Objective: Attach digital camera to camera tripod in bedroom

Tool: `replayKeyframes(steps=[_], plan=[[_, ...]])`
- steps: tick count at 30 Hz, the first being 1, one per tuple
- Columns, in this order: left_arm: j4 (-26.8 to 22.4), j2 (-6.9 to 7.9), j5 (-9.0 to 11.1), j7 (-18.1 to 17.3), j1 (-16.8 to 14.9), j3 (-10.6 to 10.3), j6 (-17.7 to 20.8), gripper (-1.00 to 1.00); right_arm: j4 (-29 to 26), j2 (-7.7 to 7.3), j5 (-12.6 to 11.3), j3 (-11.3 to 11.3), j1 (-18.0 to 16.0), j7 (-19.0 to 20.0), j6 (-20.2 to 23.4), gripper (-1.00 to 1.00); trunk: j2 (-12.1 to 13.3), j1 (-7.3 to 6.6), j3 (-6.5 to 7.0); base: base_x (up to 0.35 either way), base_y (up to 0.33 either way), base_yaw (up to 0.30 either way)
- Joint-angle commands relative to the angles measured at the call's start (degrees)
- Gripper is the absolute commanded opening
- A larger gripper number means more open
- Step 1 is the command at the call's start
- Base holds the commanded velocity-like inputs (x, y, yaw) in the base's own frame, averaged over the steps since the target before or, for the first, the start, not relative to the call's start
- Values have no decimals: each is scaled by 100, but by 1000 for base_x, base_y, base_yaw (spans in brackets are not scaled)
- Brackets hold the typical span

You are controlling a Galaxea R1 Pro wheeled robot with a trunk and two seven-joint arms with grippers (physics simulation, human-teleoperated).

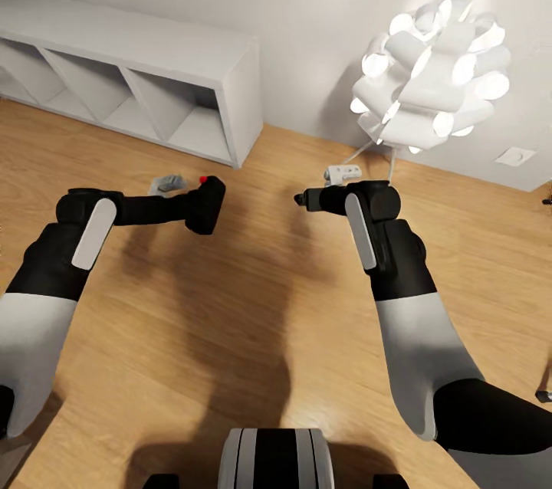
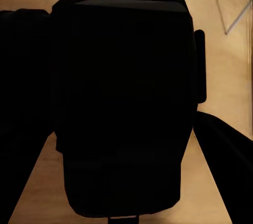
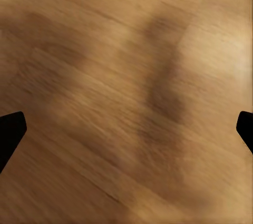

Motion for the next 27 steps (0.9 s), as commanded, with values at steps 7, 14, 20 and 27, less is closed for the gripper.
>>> replayKeyframes(steps=[7,14,20,27], plan=[[-641,-36,-53,92,501,87,8,-100,-3,7,-22,-2,8,-10,23,100,8,-18,152,0,0,0],[-1206,-103,-44,455,1023,113,8,-100,-9,2,-22,-2,1,-13,23,100,18,-36,307,0,0,0],[-1512,-210,-36,890,1402,121,8,-100,-19,1,-17,-2,-5,-14,18,100,26,-52,440,0,0,0],[-1756,-259,20,1144,1552,136,8,-100,-27,4,-18,1,-7,-14,13,100,35,-70,595,0,0,0]])
